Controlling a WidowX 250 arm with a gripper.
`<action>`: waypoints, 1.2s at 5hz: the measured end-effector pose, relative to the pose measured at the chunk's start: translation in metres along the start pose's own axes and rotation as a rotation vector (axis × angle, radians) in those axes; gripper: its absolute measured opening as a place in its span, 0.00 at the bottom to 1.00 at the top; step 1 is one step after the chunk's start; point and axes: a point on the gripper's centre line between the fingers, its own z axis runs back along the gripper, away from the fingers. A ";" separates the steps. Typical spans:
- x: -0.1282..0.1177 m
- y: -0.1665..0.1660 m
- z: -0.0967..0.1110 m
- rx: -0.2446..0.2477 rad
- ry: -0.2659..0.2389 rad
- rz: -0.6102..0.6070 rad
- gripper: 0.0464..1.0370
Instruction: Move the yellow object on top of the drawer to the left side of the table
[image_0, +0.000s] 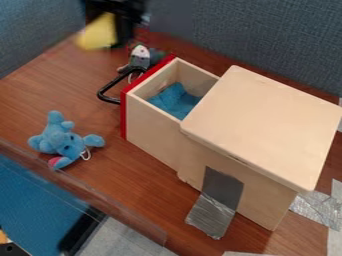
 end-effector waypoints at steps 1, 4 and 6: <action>-0.009 0.043 -0.019 0.064 0.029 0.026 0.53; -0.045 0.127 -0.120 0.048 0.180 -0.002 0.53; -0.050 0.139 -0.137 0.048 0.139 -0.119 0.60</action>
